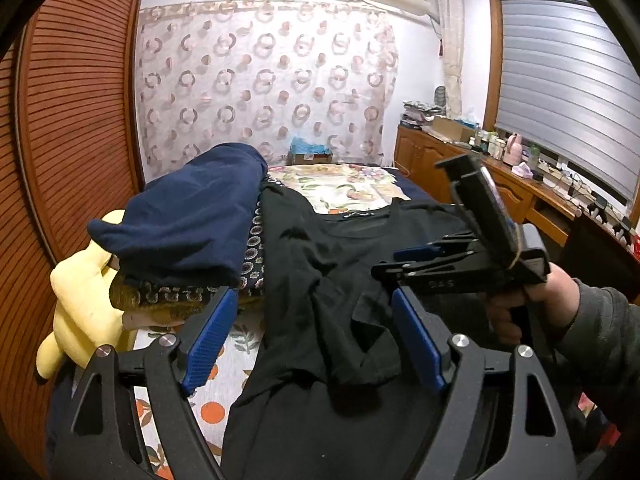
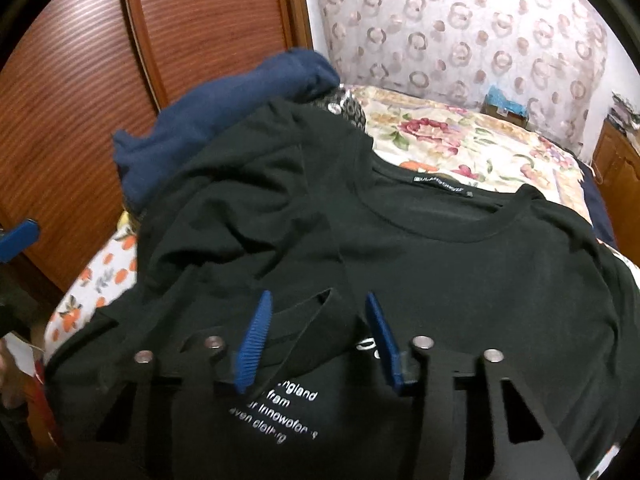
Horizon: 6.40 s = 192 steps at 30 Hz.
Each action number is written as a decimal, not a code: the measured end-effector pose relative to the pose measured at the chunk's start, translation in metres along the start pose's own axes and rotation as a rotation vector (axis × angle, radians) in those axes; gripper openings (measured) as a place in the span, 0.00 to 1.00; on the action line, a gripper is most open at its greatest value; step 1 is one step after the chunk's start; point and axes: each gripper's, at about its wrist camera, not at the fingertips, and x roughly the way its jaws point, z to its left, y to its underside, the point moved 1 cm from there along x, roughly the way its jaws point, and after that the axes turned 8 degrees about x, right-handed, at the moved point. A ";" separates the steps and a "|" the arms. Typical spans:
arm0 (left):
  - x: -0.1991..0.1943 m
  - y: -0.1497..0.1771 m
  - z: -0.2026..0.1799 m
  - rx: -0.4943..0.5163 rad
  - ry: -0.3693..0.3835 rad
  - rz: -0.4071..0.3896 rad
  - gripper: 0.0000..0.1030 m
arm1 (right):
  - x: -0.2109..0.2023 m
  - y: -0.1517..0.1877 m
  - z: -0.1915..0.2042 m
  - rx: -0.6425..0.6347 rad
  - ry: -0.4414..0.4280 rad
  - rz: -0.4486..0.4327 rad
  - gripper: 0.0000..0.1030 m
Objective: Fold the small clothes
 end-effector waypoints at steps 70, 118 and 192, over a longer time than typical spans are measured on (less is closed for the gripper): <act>0.099 0.037 -0.028 0.087 0.050 0.360 0.80 | -0.117 0.057 -0.113 0.141 0.230 -0.120 0.57; 0.101 0.036 -0.030 0.087 0.053 0.360 0.82 | -0.189 0.109 -0.195 0.273 0.347 -0.246 0.04; 0.023 0.014 -0.044 -0.006 0.087 0.107 0.82 | -0.048 -0.038 -0.067 -0.052 0.233 -0.137 0.04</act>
